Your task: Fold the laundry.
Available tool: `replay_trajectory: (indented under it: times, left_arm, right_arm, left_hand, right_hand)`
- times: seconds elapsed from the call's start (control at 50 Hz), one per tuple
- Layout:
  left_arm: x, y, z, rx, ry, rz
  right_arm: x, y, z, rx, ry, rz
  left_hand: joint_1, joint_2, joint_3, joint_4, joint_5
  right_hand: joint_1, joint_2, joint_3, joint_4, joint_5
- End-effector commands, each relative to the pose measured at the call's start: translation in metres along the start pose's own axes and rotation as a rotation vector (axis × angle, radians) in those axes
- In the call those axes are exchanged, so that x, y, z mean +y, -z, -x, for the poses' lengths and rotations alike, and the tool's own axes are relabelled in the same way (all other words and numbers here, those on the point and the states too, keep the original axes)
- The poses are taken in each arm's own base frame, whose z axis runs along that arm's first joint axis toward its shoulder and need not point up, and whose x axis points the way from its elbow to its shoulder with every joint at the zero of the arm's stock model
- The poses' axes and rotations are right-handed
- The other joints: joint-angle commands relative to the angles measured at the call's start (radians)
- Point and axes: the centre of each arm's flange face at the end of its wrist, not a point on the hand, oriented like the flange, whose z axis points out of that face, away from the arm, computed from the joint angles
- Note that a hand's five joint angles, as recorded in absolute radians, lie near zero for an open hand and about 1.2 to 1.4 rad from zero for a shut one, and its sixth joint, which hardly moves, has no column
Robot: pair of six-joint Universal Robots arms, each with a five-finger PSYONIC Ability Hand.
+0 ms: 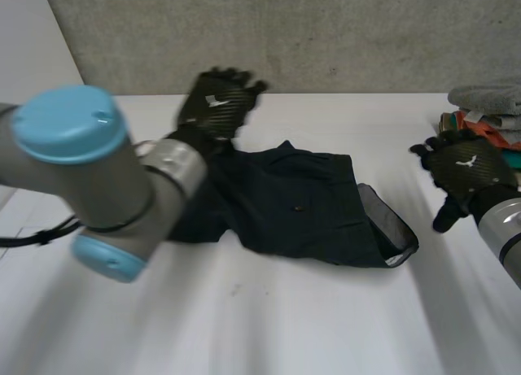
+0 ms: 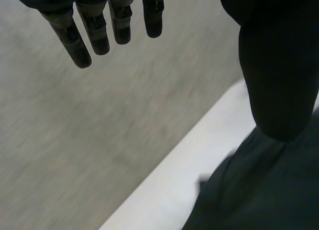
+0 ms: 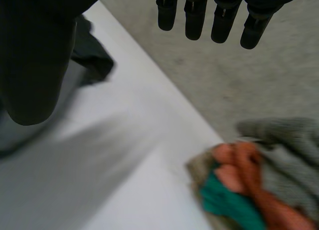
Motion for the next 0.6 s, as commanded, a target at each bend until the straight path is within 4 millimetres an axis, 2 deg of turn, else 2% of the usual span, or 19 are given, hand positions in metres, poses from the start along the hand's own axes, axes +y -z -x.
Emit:
replay_trajectory:
  times: [0.02, 0.06, 0.1, 0.18, 0.22, 0.26, 0.32, 0.4, 0.42, 0.48, 0.5, 0.52, 0.58, 0.6]
  left_arm:
    - [0.062, 0.021, 0.062, -0.117, -0.118, 0.231]
    - [0.08, 0.029, 0.068, -0.121, -0.129, 0.295]
    - [0.09, 0.033, 0.072, -0.124, -0.129, 0.325]
    - [0.109, 0.038, 0.076, -0.126, -0.113, 0.384]
    - [0.127, 0.038, 0.066, -0.096, -0.1, 0.428]
    - [0.138, 0.037, 0.061, -0.078, -0.093, 0.451]
    - [0.152, 0.033, 0.053, -0.051, -0.087, 0.47]
    - [0.162, 0.025, 0.04, -0.014, -0.087, 0.474]
    - [0.162, 0.023, 0.037, -0.009, -0.089, 0.47]
    - [0.161, 0.016, 0.032, -0.005, -0.091, 0.45]
    - [0.161, 0.014, 0.032, -0.006, -0.094, 0.446]
    - [0.16, 0.013, 0.033, -0.011, -0.096, 0.442]
    - [0.153, 0.011, 0.035, -0.025, -0.103, 0.428]
    - [0.144, 0.012, 0.034, -0.025, -0.107, 0.41]
  right_arm:
    - [-0.022, 0.02, 0.024, -0.156, -0.154, 0.076]
    - [-0.026, 0.023, 0.031, -0.192, -0.16, 0.086]
    - [-0.03, 0.026, 0.039, -0.225, -0.153, 0.074]
    - [-0.029, 0.027, 0.079, -0.335, -0.123, 0.079]
    - [-0.026, 0.023, 0.089, -0.345, -0.115, 0.084]
    - [-0.02, 0.017, 0.1, -0.338, -0.098, 0.091]
    - [-0.012, 0.009, 0.104, -0.3, -0.086, 0.104]
    - [-0.002, -0.005, 0.11, -0.232, -0.062, 0.089]
    - [-0.003, -0.007, 0.115, -0.225, -0.043, 0.058]
    - [-0.005, -0.011, 0.118, -0.207, -0.008, 0.007]
    - [-0.007, -0.013, 0.118, -0.196, 0.013, -0.026]
    - [-0.008, -0.013, 0.117, -0.19, 0.025, -0.04]
    - [-0.011, -0.013, 0.114, -0.176, 0.059, -0.057]
    - [-0.014, -0.012, 0.112, -0.171, 0.068, -0.066]
  left_hand:
    - [0.044, 0.022, 0.022, 0.031, 0.01]
    - [0.047, 0.025, 0.025, 0.034, 0.013]
    - [0.05, 0.028, 0.028, 0.037, 0.016]
    - [0.056, 0.034, 0.034, 0.042, 0.022]
    - [0.065, 0.043, 0.043, 0.051, 0.03]
    - [0.068, 0.046, 0.046, 0.054, 0.033]
    - [0.091, 0.069, 0.069, 0.077, 0.057]
    - [0.27, 0.248, 0.248, 0.256, 0.235]
    - [0.334, 0.312, 0.312, 0.321, 0.3]
    - [0.914, 0.892, 0.892, 0.901, 0.88]
    - [1.122, 1.101, 1.1, 1.109, 1.088]
    - [1.208, 1.187, 1.186, 1.195, 1.174]
    - [1.209, 1.187, 1.187, 1.196, 1.175]
    - [1.209, 1.187, 1.187, 1.196, 1.175]
  right_hand:
    - [-0.051, -0.038, -0.035, -0.035, -0.042]
    - [-0.051, -0.038, -0.035, -0.035, -0.042]
    - [-0.051, -0.038, -0.035, -0.035, -0.042]
    - [-0.051, -0.038, -0.035, -0.035, -0.042]
    - [-0.051, -0.038, -0.035, -0.035, -0.042]
    - [-0.051, -0.038, -0.035, -0.035, -0.042]
    - [-0.051, -0.038, -0.035, -0.035, -0.042]
    - [0.223, 0.236, 0.239, 0.239, 0.232]
    - [0.384, 0.396, 0.399, 0.399, 0.393]
    - [0.835, 0.848, 0.851, 0.851, 0.844]
    - [1.154, 1.167, 1.17, 1.17, 1.163]
    - [1.171, 1.183, 1.187, 1.187, 1.18]
    - [1.171, 1.183, 1.187, 1.187, 1.18]
    - [1.171, 1.183, 1.187, 1.187, 1.18]
